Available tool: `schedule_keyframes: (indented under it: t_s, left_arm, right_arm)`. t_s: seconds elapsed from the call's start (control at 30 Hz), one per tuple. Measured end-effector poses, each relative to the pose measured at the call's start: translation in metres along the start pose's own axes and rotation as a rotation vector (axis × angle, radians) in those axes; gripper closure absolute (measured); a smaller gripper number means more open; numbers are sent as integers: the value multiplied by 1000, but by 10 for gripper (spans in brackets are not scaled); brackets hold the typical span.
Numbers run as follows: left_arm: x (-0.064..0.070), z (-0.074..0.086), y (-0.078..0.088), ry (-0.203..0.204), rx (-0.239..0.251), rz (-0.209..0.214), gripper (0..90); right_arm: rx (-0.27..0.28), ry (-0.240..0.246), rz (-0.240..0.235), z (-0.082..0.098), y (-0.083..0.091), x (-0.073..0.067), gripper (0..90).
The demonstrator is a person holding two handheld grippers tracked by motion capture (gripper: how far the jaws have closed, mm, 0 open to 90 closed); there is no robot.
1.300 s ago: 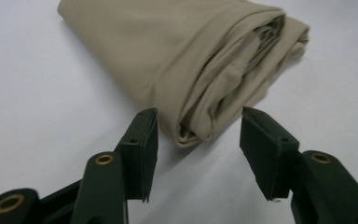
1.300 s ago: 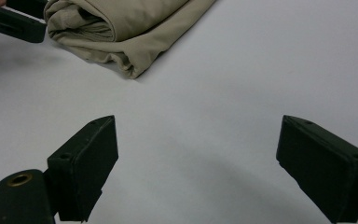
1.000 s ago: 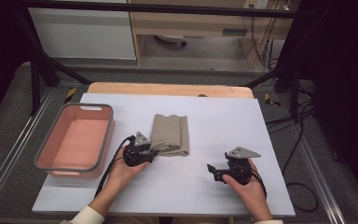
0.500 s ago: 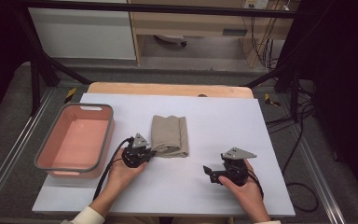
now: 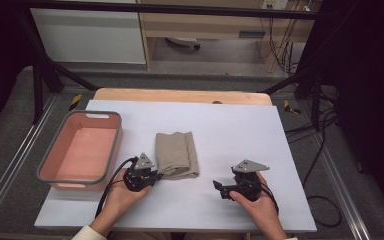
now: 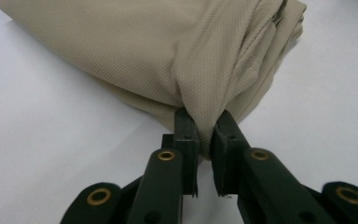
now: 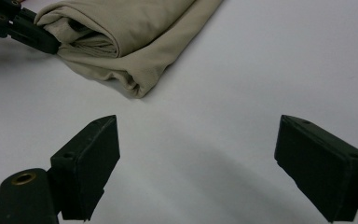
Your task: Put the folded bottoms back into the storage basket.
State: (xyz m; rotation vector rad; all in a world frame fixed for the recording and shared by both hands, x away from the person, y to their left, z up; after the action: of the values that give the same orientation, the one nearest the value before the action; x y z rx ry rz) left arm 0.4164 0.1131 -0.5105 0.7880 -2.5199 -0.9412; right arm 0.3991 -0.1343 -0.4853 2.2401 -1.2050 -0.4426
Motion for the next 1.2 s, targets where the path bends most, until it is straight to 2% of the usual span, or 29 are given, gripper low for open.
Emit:
schedule_keyframes:
  t_s: [0.33, 0.37, 0.5, 0.8, 1.2]
  left_arm:
    - [16, 20, 18, -9, -16, 30, 824]
    - [18, 22, 21, -10, -16, 33, 823]
    - [24, 31, 29, -8, -19, 43, 823]
    - [29, 40, 38, -4, -27, 48, 823]
    - [31, 45, 43, -3, -28, 44, 822]
  right_arm:
    - [-17, 30, -35, -1, -4, -21, 149]
    - [-24, 43, -47, -1, -5, -28, 149]
    - [-32, 57, -65, -1, -8, -38, 151]
    - [-56, 95, -117, 0, -13, -64, 159]
    - [-85, 139, -164, 3, -19, -88, 182]
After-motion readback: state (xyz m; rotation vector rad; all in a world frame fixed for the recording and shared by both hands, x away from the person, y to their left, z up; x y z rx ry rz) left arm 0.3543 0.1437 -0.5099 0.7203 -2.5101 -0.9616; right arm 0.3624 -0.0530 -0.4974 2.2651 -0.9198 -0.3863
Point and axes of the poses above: each handheld gripper's, and its own axes: y roughly backward along the jaws, z roughly out of its underside, x roughly to its right, the point moved 9 cm from there along -y, roughly forward along the jaws, and after that the axes turned 6 degrees about z, right-handed, at the moved point
